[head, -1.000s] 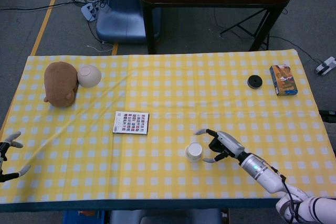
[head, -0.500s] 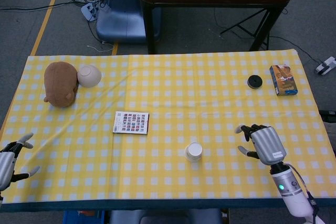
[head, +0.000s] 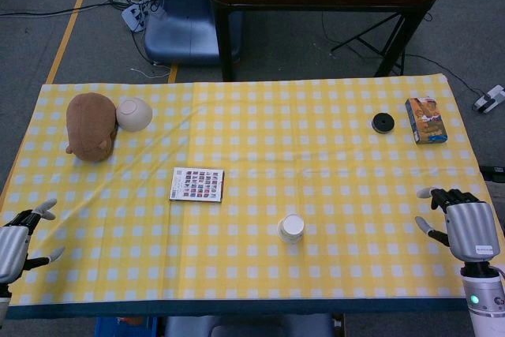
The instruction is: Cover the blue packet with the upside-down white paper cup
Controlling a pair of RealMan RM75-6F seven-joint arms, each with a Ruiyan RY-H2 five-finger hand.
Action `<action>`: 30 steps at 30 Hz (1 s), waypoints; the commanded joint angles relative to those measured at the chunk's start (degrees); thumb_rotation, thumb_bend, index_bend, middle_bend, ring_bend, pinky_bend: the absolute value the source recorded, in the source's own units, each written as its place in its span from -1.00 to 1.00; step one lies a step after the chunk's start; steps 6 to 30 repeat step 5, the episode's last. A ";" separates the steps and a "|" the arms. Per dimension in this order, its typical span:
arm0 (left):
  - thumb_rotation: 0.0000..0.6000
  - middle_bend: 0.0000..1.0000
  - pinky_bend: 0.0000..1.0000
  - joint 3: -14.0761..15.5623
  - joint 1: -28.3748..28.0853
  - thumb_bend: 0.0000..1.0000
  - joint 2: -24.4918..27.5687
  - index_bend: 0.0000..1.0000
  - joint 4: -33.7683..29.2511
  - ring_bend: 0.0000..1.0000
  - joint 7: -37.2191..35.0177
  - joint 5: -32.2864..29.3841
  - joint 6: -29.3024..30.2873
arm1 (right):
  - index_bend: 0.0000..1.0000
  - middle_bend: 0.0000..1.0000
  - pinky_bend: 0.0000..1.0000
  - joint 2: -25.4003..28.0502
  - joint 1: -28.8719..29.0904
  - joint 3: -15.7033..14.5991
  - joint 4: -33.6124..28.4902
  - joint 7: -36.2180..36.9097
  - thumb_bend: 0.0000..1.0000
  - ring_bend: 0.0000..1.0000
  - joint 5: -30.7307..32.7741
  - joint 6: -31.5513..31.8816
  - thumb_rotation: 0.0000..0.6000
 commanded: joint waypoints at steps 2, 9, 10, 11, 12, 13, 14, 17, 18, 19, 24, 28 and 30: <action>1.00 -0.23 0.03 -0.04 -0.22 -0.74 -0.36 -0.57 0.20 -0.41 0.07 -0.45 -0.48 | -0.12 0.17 0.17 0.90 -0.83 0.65 -0.12 1.74 -1.00 0.01 -0.07 0.09 1.00; 1.00 -0.23 0.03 0.05 -0.33 -0.74 -0.52 -0.57 0.21 -0.41 0.14 -0.40 -0.61 | -0.12 0.17 0.17 1.31 -0.96 0.64 -0.42 1.78 -1.00 0.01 -0.21 -0.87 1.00; 1.00 -0.23 0.03 0.05 -0.33 -0.74 -0.52 -0.57 0.21 -0.41 0.14 -0.40 -0.61 | -0.12 0.17 0.17 1.31 -0.96 0.64 -0.42 1.78 -1.00 0.01 -0.21 -0.87 1.00; 1.00 -0.23 0.03 0.05 -0.33 -0.74 -0.52 -0.57 0.21 -0.41 0.14 -0.40 -0.61 | -0.12 0.17 0.17 1.31 -0.96 0.64 -0.42 1.78 -1.00 0.01 -0.21 -0.87 1.00; 1.00 -0.23 0.03 0.05 -0.33 -0.74 -0.52 -0.57 0.21 -0.41 0.14 -0.40 -0.61 | -0.12 0.17 0.17 1.31 -0.96 0.64 -0.42 1.78 -1.00 0.01 -0.21 -0.87 1.00; 1.00 -0.23 0.03 0.05 -0.33 -0.74 -0.52 -0.57 0.21 -0.41 0.14 -0.40 -0.61 | -0.12 0.17 0.17 1.31 -0.96 0.64 -0.42 1.78 -1.00 0.01 -0.21 -0.87 1.00; 1.00 -0.23 0.03 0.05 -0.33 -0.74 -0.52 -0.57 0.21 -0.41 0.14 -0.40 -0.61 | -0.12 0.17 0.17 1.31 -0.96 0.64 -0.42 1.78 -1.00 0.01 -0.21 -0.87 1.00; 1.00 -0.23 0.03 0.05 -0.33 -0.74 -0.52 -0.57 0.21 -0.41 0.14 -0.40 -0.61 | -0.12 0.17 0.17 1.31 -0.96 0.64 -0.42 1.78 -1.00 0.01 -0.21 -0.87 1.00; 1.00 -0.23 0.03 0.05 -0.33 -0.74 -0.52 -0.57 0.21 -0.41 0.14 -0.40 -0.61 | -0.12 0.17 0.17 1.31 -0.96 0.64 -0.42 1.78 -1.00 0.01 -0.21 -0.87 1.00; 1.00 -0.23 0.03 0.05 -0.33 -0.74 -0.52 -0.57 0.21 -0.41 0.14 -0.40 -0.61 | -0.12 0.17 0.17 1.31 -0.96 0.64 -0.42 1.78 -1.00 0.01 -0.21 -0.87 1.00; 1.00 -0.23 0.03 0.05 -0.33 -0.74 -0.52 -0.57 0.21 -0.41 0.14 -0.40 -0.61 | -0.12 0.17 0.17 1.31 -0.96 0.64 -0.42 1.78 -1.00 0.01 -0.21 -0.87 1.00; 1.00 -0.23 0.03 0.05 -0.33 -0.74 -0.52 -0.57 0.21 -0.41 0.14 -0.40 -0.61 | -0.12 0.17 0.17 1.31 -0.96 0.64 -0.42 1.78 -1.00 0.01 -0.21 -0.87 1.00; 1.00 -0.23 0.03 0.05 -0.33 -0.74 -0.52 -0.57 0.21 -0.41 0.14 -0.40 -0.61 | -0.12 0.17 0.17 1.31 -0.96 0.64 -0.42 1.78 -1.00 0.01 -0.21 -0.87 1.00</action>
